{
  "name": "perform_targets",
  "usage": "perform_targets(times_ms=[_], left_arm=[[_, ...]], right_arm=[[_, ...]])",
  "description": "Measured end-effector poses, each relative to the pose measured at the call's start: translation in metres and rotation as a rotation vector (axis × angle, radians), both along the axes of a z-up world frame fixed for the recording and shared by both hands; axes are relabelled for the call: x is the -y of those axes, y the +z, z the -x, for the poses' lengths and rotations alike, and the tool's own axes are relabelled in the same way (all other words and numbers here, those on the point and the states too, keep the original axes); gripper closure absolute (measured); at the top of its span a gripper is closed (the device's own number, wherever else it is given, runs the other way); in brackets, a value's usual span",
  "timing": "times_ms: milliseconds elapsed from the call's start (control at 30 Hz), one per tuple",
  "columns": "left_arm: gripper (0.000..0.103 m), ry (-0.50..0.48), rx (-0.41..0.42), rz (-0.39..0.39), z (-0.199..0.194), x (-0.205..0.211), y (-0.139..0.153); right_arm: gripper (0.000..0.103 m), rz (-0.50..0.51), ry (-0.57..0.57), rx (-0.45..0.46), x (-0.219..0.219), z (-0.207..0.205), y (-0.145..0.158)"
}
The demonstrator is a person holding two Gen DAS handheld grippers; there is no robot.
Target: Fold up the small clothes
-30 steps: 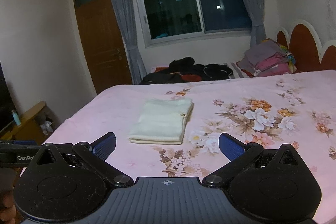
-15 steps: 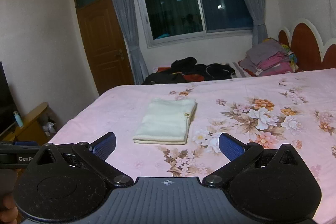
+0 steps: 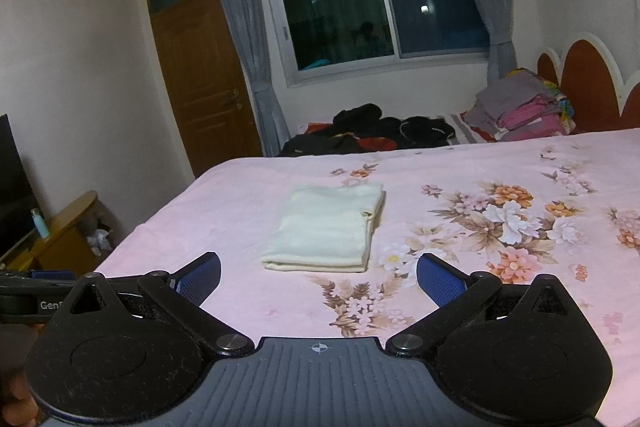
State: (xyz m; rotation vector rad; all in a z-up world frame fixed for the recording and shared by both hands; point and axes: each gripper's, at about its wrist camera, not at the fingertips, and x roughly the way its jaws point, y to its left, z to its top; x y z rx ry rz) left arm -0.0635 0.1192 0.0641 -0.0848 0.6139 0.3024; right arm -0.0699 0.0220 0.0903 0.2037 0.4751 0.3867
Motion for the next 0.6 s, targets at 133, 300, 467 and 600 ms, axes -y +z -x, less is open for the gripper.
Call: perform_targets(times_ms=[133, 300, 467, 600], left_arm=[[0.000, -0.004, -0.006, 0.001, -0.004, -0.001, -0.002], [0.000, -0.027, -0.012, 0.011, -0.009, -0.001, -0.005], [0.001, -0.050, 0.014, -0.009, -0.018, 0.001, -0.011], [0.000, -0.034, -0.025, -0.011, -0.039, -0.003, -0.019]], right_arm=[[0.000, 0.002, 0.004, -0.003, -0.003, -0.003, -0.001], [0.000, 0.005, 0.000, -0.018, -0.002, -0.008, -0.006], [0.000, 0.004, -0.010, -0.042, 0.001, -0.017, -0.012], [0.000, 0.006, -0.026, -0.066, 0.006, -0.028, -0.021]])
